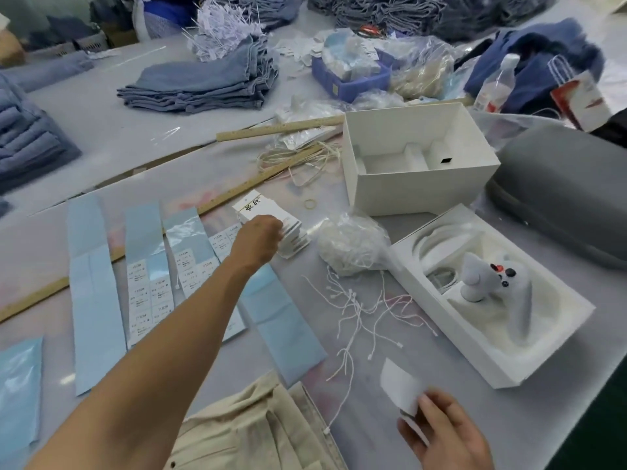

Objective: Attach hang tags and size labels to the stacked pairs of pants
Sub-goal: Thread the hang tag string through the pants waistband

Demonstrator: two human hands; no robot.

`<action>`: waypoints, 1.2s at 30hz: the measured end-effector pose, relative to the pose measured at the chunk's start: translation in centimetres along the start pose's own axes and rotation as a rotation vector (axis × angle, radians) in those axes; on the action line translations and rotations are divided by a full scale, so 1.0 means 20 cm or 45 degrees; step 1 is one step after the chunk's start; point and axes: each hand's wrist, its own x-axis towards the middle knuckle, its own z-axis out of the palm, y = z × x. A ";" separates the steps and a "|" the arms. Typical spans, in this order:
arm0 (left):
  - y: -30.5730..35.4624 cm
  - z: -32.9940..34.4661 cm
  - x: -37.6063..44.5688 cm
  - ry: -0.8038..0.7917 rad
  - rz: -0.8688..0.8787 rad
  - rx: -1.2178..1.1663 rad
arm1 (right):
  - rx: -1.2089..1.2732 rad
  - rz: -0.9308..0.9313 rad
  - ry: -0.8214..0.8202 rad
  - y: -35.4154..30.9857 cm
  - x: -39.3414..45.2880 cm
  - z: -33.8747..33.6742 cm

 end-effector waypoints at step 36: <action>-0.13 -0.57 0.13 0.398 -0.571 -0.492 | -0.017 0.081 -0.339 -0.14 -0.20 0.41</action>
